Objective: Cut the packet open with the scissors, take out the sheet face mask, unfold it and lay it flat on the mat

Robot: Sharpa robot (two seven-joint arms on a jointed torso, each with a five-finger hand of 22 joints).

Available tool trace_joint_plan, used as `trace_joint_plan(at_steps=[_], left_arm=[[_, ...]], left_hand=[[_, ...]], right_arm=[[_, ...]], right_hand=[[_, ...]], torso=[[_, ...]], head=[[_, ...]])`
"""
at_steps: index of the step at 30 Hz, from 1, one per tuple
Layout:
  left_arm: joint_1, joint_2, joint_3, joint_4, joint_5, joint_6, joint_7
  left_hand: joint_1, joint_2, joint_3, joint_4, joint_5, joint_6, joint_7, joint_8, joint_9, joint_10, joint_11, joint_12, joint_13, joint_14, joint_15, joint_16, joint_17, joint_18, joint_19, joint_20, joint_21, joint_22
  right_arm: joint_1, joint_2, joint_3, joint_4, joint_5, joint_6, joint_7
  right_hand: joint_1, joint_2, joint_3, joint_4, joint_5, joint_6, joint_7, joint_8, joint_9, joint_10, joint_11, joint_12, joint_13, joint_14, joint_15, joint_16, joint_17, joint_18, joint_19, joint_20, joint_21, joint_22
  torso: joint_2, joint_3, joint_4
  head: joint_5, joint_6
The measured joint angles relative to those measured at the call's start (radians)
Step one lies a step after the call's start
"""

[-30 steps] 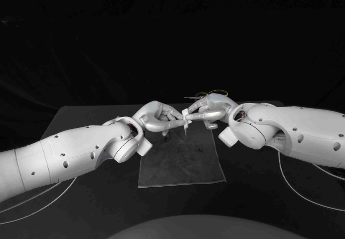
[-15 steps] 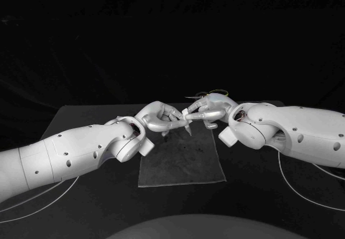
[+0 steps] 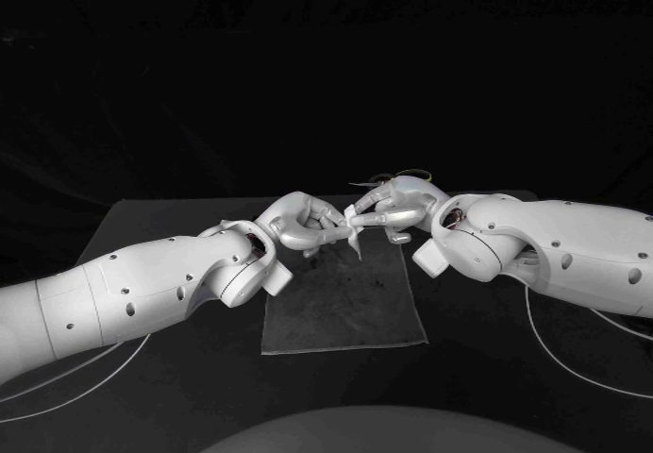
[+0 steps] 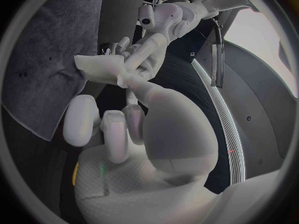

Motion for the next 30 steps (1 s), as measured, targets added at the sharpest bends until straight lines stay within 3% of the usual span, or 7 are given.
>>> trace_joint_plan(at_steps=[9, 16, 20, 23, 26, 30], left_arm=[[0.0, -0.003, 0.0, 0.0, 0.017, 0.005, 0.009], [-0.001, -0.004, 0.0, 0.0, 0.028, 0.015, 0.012], [-0.001, -0.005, -0.001, 0.001, 0.035, 0.019, 0.013], [-0.001, -0.005, 0.0, 0.001, 0.041, 0.021, 0.013], [0.0, -0.004, 0.0, 0.001, 0.048, 0.023, 0.014], [0.0, -0.004, 0.0, 0.001, 0.055, 0.024, 0.011]], left_hand=[[-0.019, 0.035, 0.025, 0.014, 0.002, -0.028, 0.003, 0.016, 0.001, 0.0, 0.0, 0.0, 0.01, 0.0, 0.0, 0.0, 0.0, 0.0, 0.0, 0.0, 0.0, 0.002], [-0.028, 0.044, 0.028, 0.018, 0.002, -0.032, 0.003, 0.019, 0.001, 0.0, 0.0, 0.003, 0.013, 0.0, 0.0, 0.0, 0.002, 0.0, 0.0, 0.0, 0.0, 0.002], [-0.03, 0.046, 0.036, 0.014, 0.002, -0.032, 0.003, 0.02, 0.001, -0.003, -0.002, 0.006, 0.017, 0.0, 0.0, 0.004, 0.009, 0.0, 0.0, 0.0, 0.007, 0.008], [-0.03, 0.046, 0.049, 0.007, 0.002, -0.034, 0.001, 0.021, 0.001, -0.004, -0.004, 0.011, 0.023, 0.002, -0.002, 0.009, 0.018, 0.0, 0.0, 0.0, 0.014, 0.019], [-0.03, 0.046, 0.061, 0.0, 0.0, -0.034, 0.001, 0.021, 0.001, -0.005, -0.004, 0.011, 0.029, 0.005, -0.005, 0.012, 0.029, -0.015, 0.007, -0.007, 0.023, 0.031], [-0.04, 0.036, 0.101, -0.014, 0.001, -0.039, 0.003, 0.021, 0.001, -0.004, -0.004, 0.017, 0.037, 0.018, -0.01, 0.02, 0.051, -0.015, 0.02, -0.009, 0.043, 0.058]], right_arm=[[0.0, 0.003, 0.0, -0.01, -0.005, 0.001, -0.001], [-0.001, 0.008, 0.0, -0.016, -0.008, 0.001, -0.001], [-0.002, 0.011, 0.0, -0.019, -0.008, 0.002, 0.001], [-0.003, 0.013, 0.0, -0.019, -0.007, 0.002, 0.003], [-0.004, 0.014, 0.0, -0.019, -0.004, 0.002, 0.007], [-0.004, 0.013, 0.0, -0.019, 0.003, 0.002, 0.018]], right_hand=[[-0.006, 0.0, 0.0, 0.0, 0.0, -0.002, 0.001, 0.005, 0.006, -0.002, 0.002, -0.013, 0.0, 0.0, 0.0, -0.002, 0.0, 0.0, -0.006, 0.002, -0.004, 0.0], [-0.012, 0.002, -0.001, 0.001, -0.001, -0.004, 0.0, 0.005, 0.006, -0.002, 0.002, -0.031, 0.0, 0.0, 0.0, -0.002, 0.001, 0.001, -0.011, 0.003, -0.016, 0.0], [-0.041, 0.002, -0.027, 0.027, -0.001, -0.038, 0.013, 0.003, 0.042, -0.012, 0.012, -0.093, 0.004, -0.002, 0.002, -0.017, 0.001, 0.017, -0.032, 0.007, -0.053, -0.001], [-0.095, -0.008, -0.065, 0.059, 0.001, -0.052, 0.026, -0.011, 0.04, -0.034, 0.023, -0.144, -0.002, -0.001, 0.003, -0.03, 0.001, 0.017, -0.05, 0.014, -0.084, -0.001], [-0.124, -0.031, -0.099, 0.088, 0.001, -0.079, 0.039, -0.032, 0.022, -0.052, 0.034, -0.177, -0.002, 0.002, 0.013, -0.04, 0.001, 0.017, -0.062, 0.021, -0.107, -0.001], [-0.14, -0.047, -0.137, 0.118, 0.001, -0.083, 0.04, -0.036, 0.014, -0.059, 0.037, -0.185, -0.004, 0.002, 0.013, -0.043, 0.001, 0.017, -0.066, 0.023, -0.117, -0.001]], torso=[[0.0, 0.0003, 0.0001], [0.0, 0.0005, -0.0003], [0.0, 0.0006, -0.0003], [0.0, 0.0006, -0.0003], [0.0, 0.0009, -0.0004], [0.0, 0.0009, -0.0005]], head=[[-0.001, 0.0], [-0.002, -0.001], [-0.002, -0.003], [-0.001, -0.003], [0.0, -0.003], [0.0, -0.003]])
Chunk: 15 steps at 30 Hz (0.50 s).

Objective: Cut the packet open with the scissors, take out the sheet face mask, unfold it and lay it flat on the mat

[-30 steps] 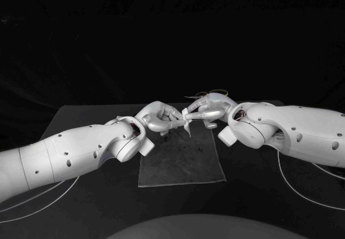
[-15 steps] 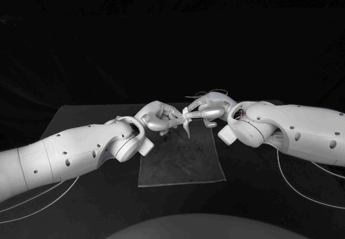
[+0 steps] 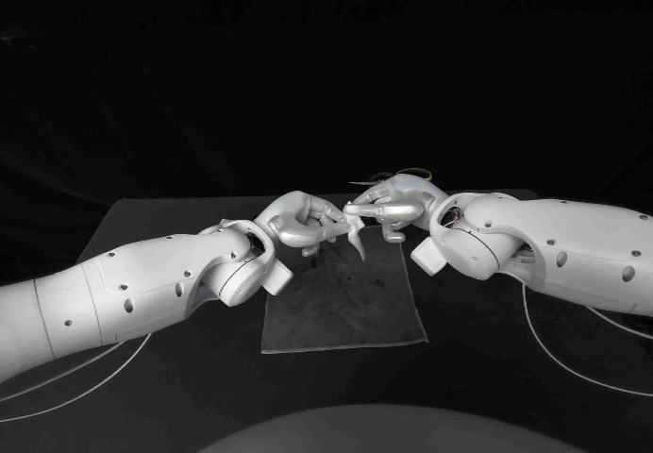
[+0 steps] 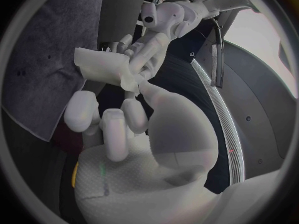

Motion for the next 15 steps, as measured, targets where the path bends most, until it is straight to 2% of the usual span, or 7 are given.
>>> trace_joint_plan(at_steps=[3, 7, 15], left_arm=[[0.0, 0.0, 0.0, -0.001, 0.004, -0.001, -0.002], [0.0, 0.0, 0.0, -0.002, 0.013, -0.003, -0.005], [0.0, -0.002, 0.0, -0.005, 0.045, -0.018, -0.01]], left_hand=[[-0.006, -0.006, 0.024, -0.01, 0.001, 0.0, 0.0, 0.0, 0.0, 0.002, -0.002, 0.004, 0.005, 0.002, 0.0, 0.004, 0.01, 0.0, 0.003, -0.003, 0.004, 0.009], [-0.031, -0.031, 0.084, -0.033, 0.001, 0.0, 0.0, 0.0, 0.0, 0.002, -0.002, 0.006, 0.012, 0.011, 0.0, 0.007, 0.026, 0.0, 0.012, -0.005, 0.021, 0.031], [-0.054, -0.054, 0.15, -0.062, 0.001, -0.004, -0.003, 0.015, 0.0, 0.004, -0.004, 0.014, 0.02, 0.018, -0.001, 0.012, 0.041, 0.0, 0.012, -0.005, 0.03, 0.044]], right_arm=[[0.0, -0.001, 0.0, 0.001, 0.005, 0.0, 0.007], [-0.001, -0.003, 0.0, 0.002, 0.012, 0.0, 0.015], [-0.001, -0.012, 0.0, 0.003, 0.019, 0.0, 0.023]], right_hand=[[-0.005, -0.005, -0.021, 0.021, 0.0, 0.0, 0.0, -0.006, -0.005, 0.0, 0.0, -0.005, -0.003, -0.001, 0.006, -0.002, 0.0, 0.014, -0.003, 0.004, -0.006, 0.0], [-0.007, -0.007, -0.04, 0.034, 0.0, 0.0, 0.0, -0.006, -0.007, 0.0, 0.0, -0.009, -0.007, 0.0, 0.007, -0.002, -0.001, 0.014, -0.003, 0.004, -0.01, -0.003], [-0.007, -0.007, -0.066, 0.06, 0.0, 0.0, 0.0, -0.01, -0.013, -0.004, 0.004, -0.013, -0.011, 0.0, 0.007, -0.006, -0.001, 0.014, -0.003, 0.004, -0.018, -0.006]], torso=[[0.0, 0.0, -0.0001], [0.0, 0.0, -0.0001], [0.0, -0.0003, 0.0001]], head=[[0.0, 0.0], [0.0, 0.0], [-0.002, 0.0]])
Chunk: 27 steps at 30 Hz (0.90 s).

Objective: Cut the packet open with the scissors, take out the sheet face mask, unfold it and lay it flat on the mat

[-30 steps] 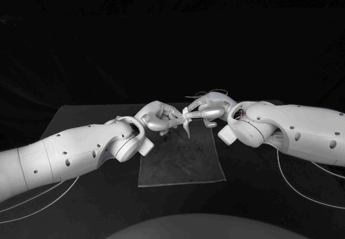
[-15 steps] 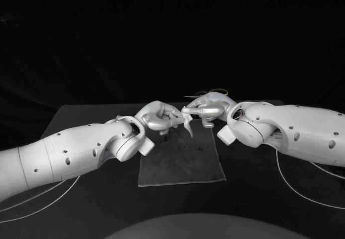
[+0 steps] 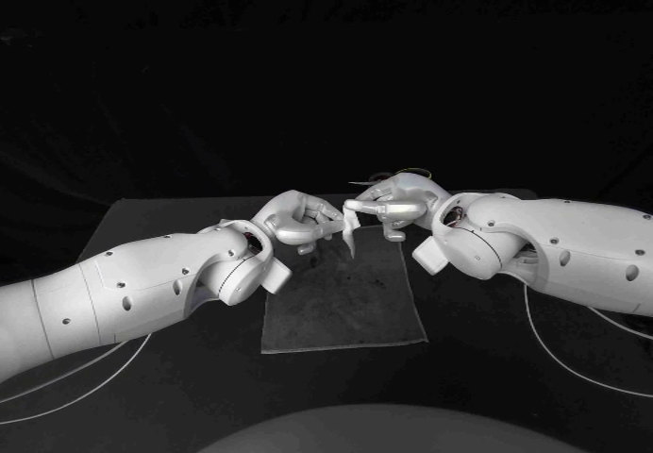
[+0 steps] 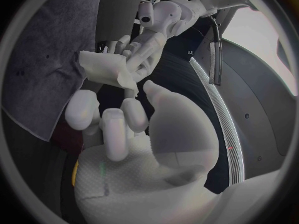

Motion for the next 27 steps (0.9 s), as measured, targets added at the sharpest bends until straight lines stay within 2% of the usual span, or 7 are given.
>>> trace_joint_plan(at_steps=[6, 8, 13, 17, 21, 27], left_arm=[[0.0, -0.003, 0.0, 0.0, 0.03, -0.012, -0.002], [0.0, -0.003, 0.0, 0.0, 0.041, -0.016, -0.003], [0.0, -0.004, 0.0, 0.001, 0.065, -0.023, -0.003], [0.0, -0.005, 0.0, 0.002, 0.083, -0.027, -0.003], [0.0, -0.006, 0.0, 0.005, 0.098, -0.03, -0.003], [0.0, -0.008, 0.0, 0.009, 0.119, -0.032, -0.002]], left_hand=[[-0.034, -0.015, 0.05, -0.027, 0.0, 0.0, 0.0, 0.008, 0.0, 0.002, -0.002, 0.009, 0.007, 0.004, -0.003, 0.006, 0.018, 0.0, 0.009, -0.002, 0.015, 0.02], [-0.043, -0.017, 0.063, -0.033, 0.0, -0.002, -0.002, 0.017, 0.0, 0.002, -0.002, 0.009, 0.009, 0.004, -0.003, 0.006, 0.02, -0.015, 0.013, -0.002, 0.016, 0.024], [-0.05, -0.023, 0.074, -0.044, 0.0, 0.0, -0.004, 0.019, 0.0, 0.002, -0.002, 0.014, 0.01, 0.004, -0.003, 0.01, 0.026, -0.015, 0.018, -0.004, 0.024, 0.035], [-0.055, -0.021, 0.082, -0.047, 0.0, 0.002, -0.006, 0.019, 0.0, 0.008, -0.007, 0.015, 0.012, 0.004, -0.004, 0.01, 0.026, -0.015, 0.018, -0.004, 0.024, 0.037], [-0.06, -0.023, 0.085, -0.049, 0.0, 0.001, -0.007, 0.019, 0.0, 0.009, -0.009, 0.015, 0.013, 0.007, -0.007, 0.01, 0.026, -0.015, 0.018, -0.004, 0.028, 0.04], [-0.062, -0.025, 0.093, -0.056, 0.0, 0.0, -0.008, 0.019, 0.0, 0.012, -0.012, 0.015, 0.013, 0.007, -0.007, 0.01, 0.026, -0.015, 0.025, -0.003, 0.031, 0.046]], right_arm=[[-0.003, -0.008, 0.0, -0.002, 0.002, 0.0, 0.002], [-0.006, -0.01, 0.0, -0.003, 0.002, 0.002, 0.002], [-0.011, -0.014, 0.0, -0.003, 0.004, 0.013, 0.001], [-0.015, -0.015, 0.0, -0.004, 0.004, 0.025, -0.001], [-0.018, -0.015, 0.0, -0.007, 0.004, 0.036, -0.004], [-0.026, -0.021, -0.001, -0.01, 0.004, 0.044, -0.013]], right_hand=[[0.0, 0.0, -0.01, 0.01, 0.0, 0.0, 0.0, -0.004, -0.002, -0.002, -0.001, -0.004, -0.002, 0.0, 0.0, -0.004, 0.0, 0.0, -0.004, 0.004, -0.004, -0.001], [0.0, 0.0, -0.011, 0.011, 0.0, 0.0, 0.0, -0.004, -0.002, -0.007, 0.0, -0.004, -0.003, 0.0, 0.0, -0.004, 0.0, 0.0, -0.004, 0.004, -0.007, -0.002], [0.005, 0.005, -0.02, 0.02, 0.0, 0.0, 0.0, -0.008, -0.004, -0.007, 0.0, -0.008, -0.004, 0.0, 0.0, -0.004, 0.001, 0.0, -0.004, 0.004, -0.009, -0.003], [0.006, 0.006, -0.031, 0.031, 0.0, -0.004, 0.004, -0.012, -0.007, -0.011, 0.004, -0.012, -0.008, -0.002, 0.002, -0.008, 0.001, 0.0, -0.006, 0.006, -0.019, -0.007], [0.017, 0.016, -0.042, 0.042, 0.0, -0.011, 0.01, -0.017, -0.011, -0.02, 0.005, -0.023, -0.013, -0.002, 0.002, -0.016, 0.001, -0.001, -0.015, 0.007, -0.035, -0.014], [0.029, 0.014, -0.05, 0.049, 0.0, -0.013, 0.01, -0.019, -0.013, -0.02, 0.005, -0.026, -0.018, -0.002, 0.002, -0.019, 0.001, -0.001, -0.016, 0.006, -0.038, -0.015]], torso=[[0.0, -0.0001, 0.0002], [0.0, -0.0001, 0.0002], [0.0, 0.0, 0.0002], [0.0, 0.0001, 0.0], [0.0, 0.0001, -0.0002], [0.0, 0.0, 0.0003]], head=[[0.0, 0.001], [0.0, 0.002], [0.0, 0.003], [0.0, 0.003], [0.001, 0.003], [0.003, 0.002]])
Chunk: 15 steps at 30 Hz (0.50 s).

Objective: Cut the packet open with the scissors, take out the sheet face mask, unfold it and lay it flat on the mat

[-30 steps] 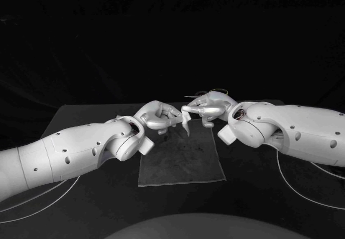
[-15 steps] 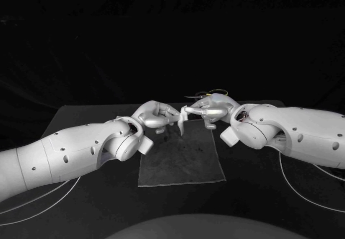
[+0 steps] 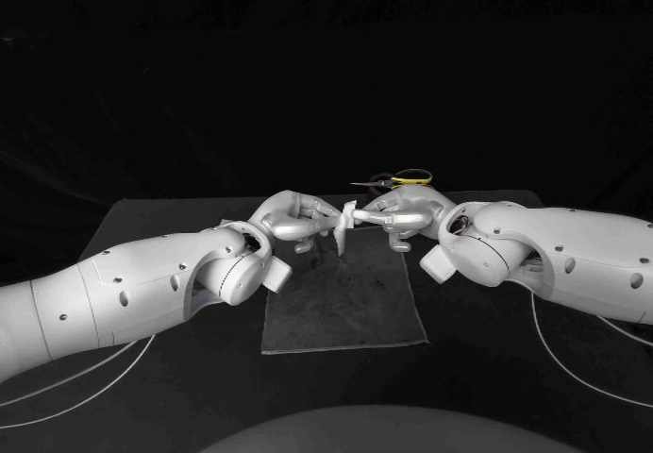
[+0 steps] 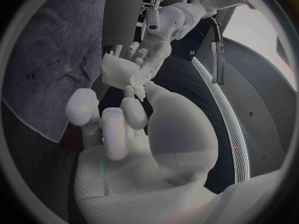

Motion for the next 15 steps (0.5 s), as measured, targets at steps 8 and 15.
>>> trace_joint_plan(at_steps=[8, 15], left_arm=[[0.0, -0.005, 0.0, 0.003, 0.029, -0.007, 0.0], [0.0, -0.006, 0.0, 0.004, 0.045, -0.015, -0.002]], left_hand=[[-0.015, -0.005, 0.013, -0.008, 0.0, -0.002, -0.002, 0.014, 0.0, 0.0, 0.0, 0.004, 0.002, 0.0, 0.0, 0.004, 0.0, 0.0, 0.007, 0.0, 0.007, 0.013], [-0.017, -0.007, 0.02, -0.009, -0.002, 0.001, -0.005, 0.015, 0.0, 0.004, -0.004, 0.005, 0.003, 0.0, 0.0, 0.004, 0.0, 0.0, 0.007, 0.0, 0.007, 0.018]], right_arm=[[-0.018, -0.025, 0.0, -0.001, -0.003, -0.006, -0.013], [-0.041, -0.03, -0.001, 0.011, -0.003, -0.01, -0.015]], right_hand=[[0.055, 0.007, -0.017, -0.004, 0.0, 0.0, 0.0, 0.0, -0.004, -0.004, 0.004, 0.0, -0.001, 0.003, 0.004, 0.0, -0.001, 0.0, 0.0, 0.0, -0.005, -0.002], [0.103, 0.013, -0.029, -0.015, 0.0, -0.01, 0.009, -0.013, -0.013, -0.007, 0.007, 0.0, -0.006, 0.002, 0.006, -0.004, -0.001, -0.001, -0.003, 0.004, -0.01, -0.002]], torso=[[0.0, -0.0007, -0.0001], [0.0, -0.0003, -0.0001]], head=[[0.002, 0.001], [0.003, 0.003]])
